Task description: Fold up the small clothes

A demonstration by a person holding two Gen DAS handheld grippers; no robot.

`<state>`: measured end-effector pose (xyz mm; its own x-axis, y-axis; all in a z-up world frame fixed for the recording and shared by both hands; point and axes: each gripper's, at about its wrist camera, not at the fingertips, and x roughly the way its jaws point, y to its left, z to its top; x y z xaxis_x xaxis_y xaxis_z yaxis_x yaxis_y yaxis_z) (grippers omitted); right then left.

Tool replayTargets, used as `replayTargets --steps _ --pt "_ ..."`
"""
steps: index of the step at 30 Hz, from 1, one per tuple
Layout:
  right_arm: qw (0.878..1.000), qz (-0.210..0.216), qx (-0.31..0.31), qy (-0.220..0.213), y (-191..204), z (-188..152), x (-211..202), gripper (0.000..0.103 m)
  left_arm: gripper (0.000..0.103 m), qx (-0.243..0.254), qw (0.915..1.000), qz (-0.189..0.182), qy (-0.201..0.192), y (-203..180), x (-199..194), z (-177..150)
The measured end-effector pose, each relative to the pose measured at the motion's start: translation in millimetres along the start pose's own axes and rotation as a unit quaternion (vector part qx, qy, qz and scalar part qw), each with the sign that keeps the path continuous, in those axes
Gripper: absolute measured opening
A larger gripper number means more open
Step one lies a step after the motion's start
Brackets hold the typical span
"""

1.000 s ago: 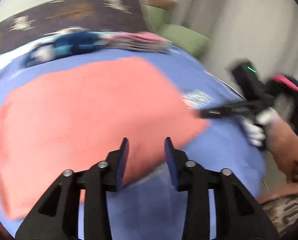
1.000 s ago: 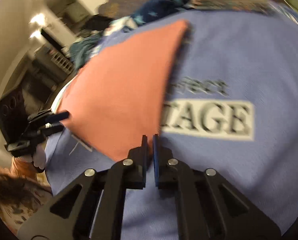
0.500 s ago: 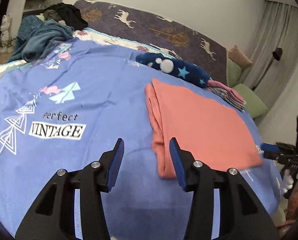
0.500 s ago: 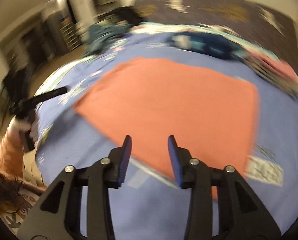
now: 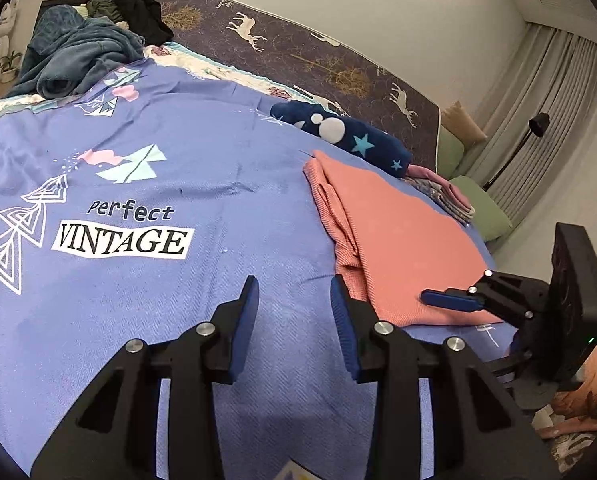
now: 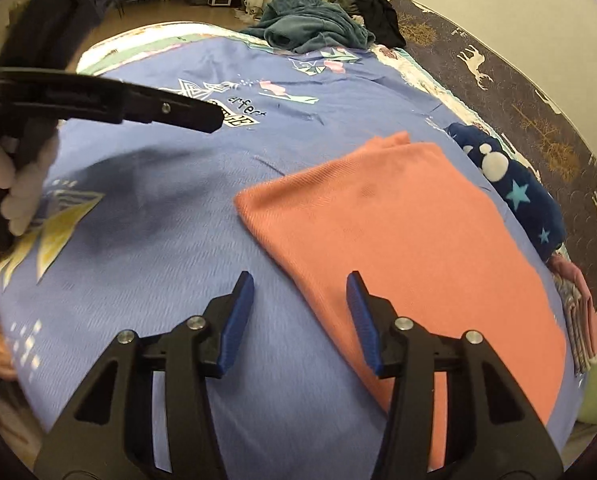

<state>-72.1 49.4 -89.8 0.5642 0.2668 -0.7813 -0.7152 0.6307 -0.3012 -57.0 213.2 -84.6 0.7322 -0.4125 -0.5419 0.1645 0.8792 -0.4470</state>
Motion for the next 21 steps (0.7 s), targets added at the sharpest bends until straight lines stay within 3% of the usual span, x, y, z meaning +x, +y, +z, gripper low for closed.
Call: replayTargets --steps 7,9,10,13,17,19,20,21 --pt "1.0 -0.02 0.003 -0.018 7 22 22 0.05 0.038 -0.002 0.9989 -0.047 0.006 7 23 26" --pt "0.999 -0.036 -0.008 -0.024 12 29 28 0.049 0.041 -0.006 0.9964 -0.082 0.02 9 37 36" --pt "0.999 -0.042 -0.016 -0.026 14 31 30 0.046 0.044 -0.008 0.9942 -0.103 0.032 10 47 43" --pt "0.998 -0.037 -0.029 -0.031 19 35 34 0.014 0.047 -0.01 0.9863 -0.147 0.074 10 86 65" --pt "0.998 -0.037 -0.018 -0.041 16 39 32 0.007 0.047 -0.03 0.9729 -0.184 0.136 8 148 89" --pt "0.998 -0.029 -0.014 -0.049 16 41 27 0.007 0.033 -0.043 0.968 -0.2 0.145 6 173 97" --pt "0.998 -0.031 -0.02 -0.05 18 42 25 0.007 0.01 -0.044 0.9681 -0.2 0.145 6 180 100" --pt "0.998 -0.032 -0.028 -0.047 19 41 27 0.007 0.009 -0.05 0.9661 -0.201 0.154 7 187 101"
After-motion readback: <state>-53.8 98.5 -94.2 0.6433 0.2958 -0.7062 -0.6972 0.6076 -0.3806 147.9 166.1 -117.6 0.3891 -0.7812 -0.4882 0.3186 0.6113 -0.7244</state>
